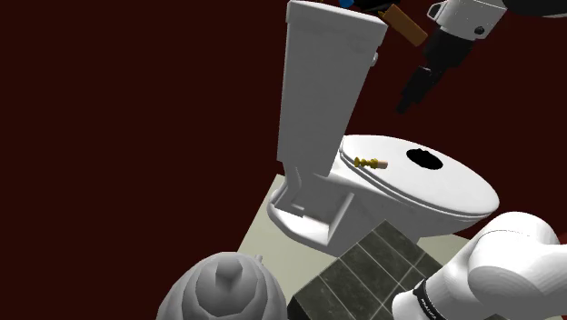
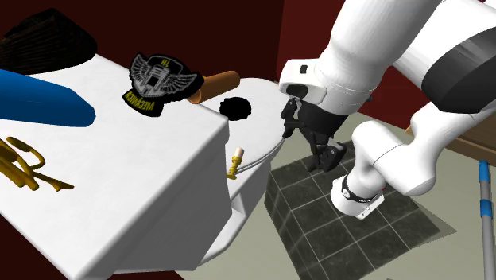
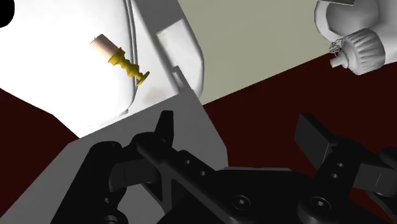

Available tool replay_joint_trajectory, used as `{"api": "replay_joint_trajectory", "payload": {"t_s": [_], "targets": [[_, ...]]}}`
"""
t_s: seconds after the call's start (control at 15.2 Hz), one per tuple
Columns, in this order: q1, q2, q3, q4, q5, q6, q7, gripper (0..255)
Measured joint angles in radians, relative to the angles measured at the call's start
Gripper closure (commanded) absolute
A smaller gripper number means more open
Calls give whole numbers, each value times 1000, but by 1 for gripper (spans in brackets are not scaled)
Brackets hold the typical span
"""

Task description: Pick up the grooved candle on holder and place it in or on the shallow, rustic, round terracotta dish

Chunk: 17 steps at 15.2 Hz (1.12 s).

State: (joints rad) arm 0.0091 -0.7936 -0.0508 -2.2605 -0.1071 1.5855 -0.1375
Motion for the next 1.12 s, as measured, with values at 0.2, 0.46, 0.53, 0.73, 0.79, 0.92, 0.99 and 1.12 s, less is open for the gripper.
{"api": "replay_joint_trajectory", "payload": {"t_s": [0.2,0.46,0.53,0.73,0.79,0.92,0.99,1.12], "targets": [[3,-11,-19,-42,-17,35,-35,0],[8,-41,-85,-162,-75,140,-147,0],[7,-43,-109,-194,-94,176,-180,0],[9,-31,-166,-264,-143,273,-266,0],[9,-22,-187,-286,-160,310,-294,0],[5,-3,-236,-321,-198,378,-359,0],[2,6,-264,-335,-217,409,-394,0],[3,38,-310,-363,-251,481,-452,0]]}}
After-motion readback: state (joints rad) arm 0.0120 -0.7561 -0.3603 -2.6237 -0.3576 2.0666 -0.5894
